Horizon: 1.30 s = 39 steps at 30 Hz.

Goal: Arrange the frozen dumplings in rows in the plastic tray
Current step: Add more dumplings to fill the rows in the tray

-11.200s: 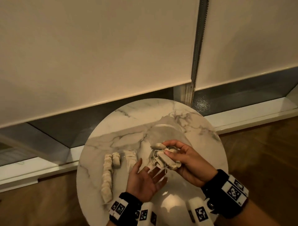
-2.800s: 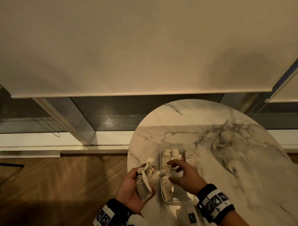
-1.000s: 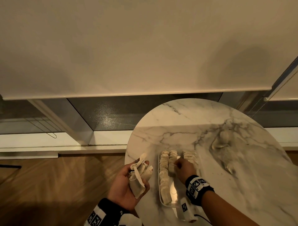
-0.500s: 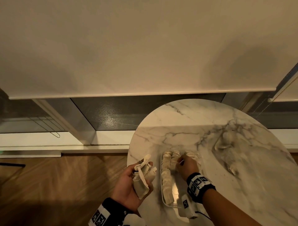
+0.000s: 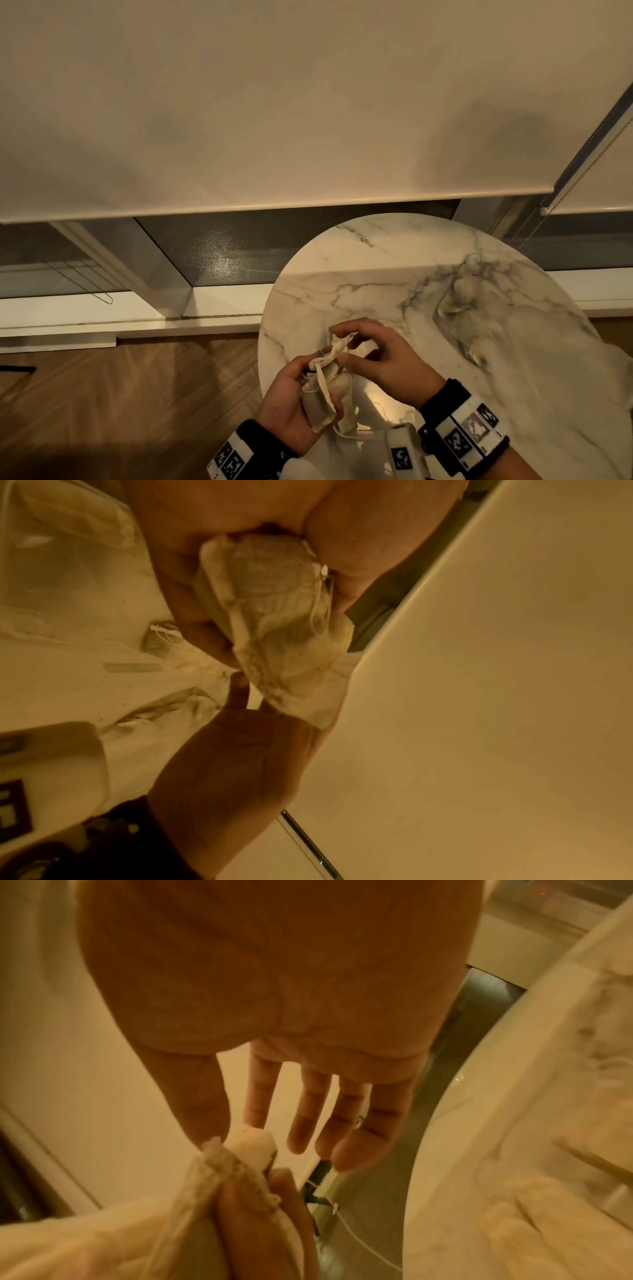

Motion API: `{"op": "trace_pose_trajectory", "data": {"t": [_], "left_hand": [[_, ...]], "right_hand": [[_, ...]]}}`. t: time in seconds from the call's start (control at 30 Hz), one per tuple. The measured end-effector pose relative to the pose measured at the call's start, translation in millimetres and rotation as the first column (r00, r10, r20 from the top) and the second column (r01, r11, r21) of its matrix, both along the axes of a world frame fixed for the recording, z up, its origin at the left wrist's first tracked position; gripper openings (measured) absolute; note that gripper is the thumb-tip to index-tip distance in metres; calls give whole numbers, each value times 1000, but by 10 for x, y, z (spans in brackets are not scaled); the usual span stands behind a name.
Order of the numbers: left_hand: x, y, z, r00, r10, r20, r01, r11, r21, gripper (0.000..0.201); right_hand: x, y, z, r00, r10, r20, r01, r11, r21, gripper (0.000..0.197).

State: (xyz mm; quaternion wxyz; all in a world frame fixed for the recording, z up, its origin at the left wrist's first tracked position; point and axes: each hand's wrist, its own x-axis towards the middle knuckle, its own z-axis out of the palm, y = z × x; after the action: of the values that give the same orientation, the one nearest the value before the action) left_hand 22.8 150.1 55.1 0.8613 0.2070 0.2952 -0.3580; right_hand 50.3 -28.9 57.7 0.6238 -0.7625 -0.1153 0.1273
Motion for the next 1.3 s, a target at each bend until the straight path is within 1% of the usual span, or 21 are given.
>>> {"op": "trace_pose_trajectory", "data": {"t": [0.07,0.13,0.17,0.27,0.43,0.57,0.73,0.77,0.8,0.83,0.87,0.9,0.93,0.97,1.0,1.03,1.07,1.13,1.17,1.23,1.3], "left_hand": [[9,-72,42,1000,-17,12,17,1000,15,37],[16,-122,112,999,-36,33,35,999,27,35],[15,-131,129,998,-42,40,41,999,27,35],[16,-127,112,998,-48,28,47,998,51,33],[36,-70,-34,999,-33,-11,34,997,67,44],[46,-68,28,1000,15,-14,-14,995,99,28],[53,-25,55,999,31,-13,-29,993,113,26],[54,-10,53,999,36,-14,-34,992,118,26],[54,0,61,999,40,-12,-38,992,123,26],[53,11,70,999,46,-10,-44,991,128,26],[55,22,77,998,55,-8,-53,990,133,27],[57,34,84,998,63,-6,-62,988,138,28],[59,48,90,997,72,-8,-70,987,145,29],[62,61,93,997,79,-12,-77,985,154,29],[62,78,88,996,85,-17,-81,983,162,28],[62,97,73,996,90,-21,-85,982,167,27],[62,112,57,995,95,-25,-89,982,167,26],[55,144,28,994,100,-34,-93,982,164,26],[51,157,21,994,99,-34,-92,982,165,27],[40,180,23,994,103,-34,-96,982,164,27],[30,205,25,994,107,-35,-100,980,170,26]], "right_hand": [[5,-37,41,998,-19,58,21,999,-38,15],[-3,-80,67,995,-53,80,52,999,7,6],[-14,-101,77,995,-69,72,67,997,38,5],[-35,-164,99,993,-120,12,118,989,85,4],[-12,-247,114,979,-202,-42,206,963,175,7],[4,-275,131,964,-259,-55,264,945,192,5],[56,-269,35,923,-379,-74,386,908,164,4],[71,-262,-7,911,-405,-76,412,900,141,6],[83,-265,-87,901,-429,-65,434,897,85,10],[95,-270,-189,893,-449,-38,449,893,-4,11],[112,-288,-331,893,-450,7,447,885,-127,10],[136,-313,-488,912,-405,61,405,871,-277,8],[162,-335,-646,948,-304,91,311,838,-447,6],[187,-350,-791,981,-180,65,184,784,-593,7],[209,-353,-918,996,-89,-1,64,722,-689,13],[230,-350,-1034,997,-37,-68,-25,674,-738,18],[251,-340,-1114,993,-16,-120,-82,639,-765,21],[300,-300,-1217,985,-4,-173,-136,604,-785,22],[331,-278,-1254,983,-2,-185,-147,602,-785,22],[391,-225,-1284,981,-14,-193,-142,625,-768,19],[464,-186,-1337,985,-14,-169,-122,638,-760,17]]}}
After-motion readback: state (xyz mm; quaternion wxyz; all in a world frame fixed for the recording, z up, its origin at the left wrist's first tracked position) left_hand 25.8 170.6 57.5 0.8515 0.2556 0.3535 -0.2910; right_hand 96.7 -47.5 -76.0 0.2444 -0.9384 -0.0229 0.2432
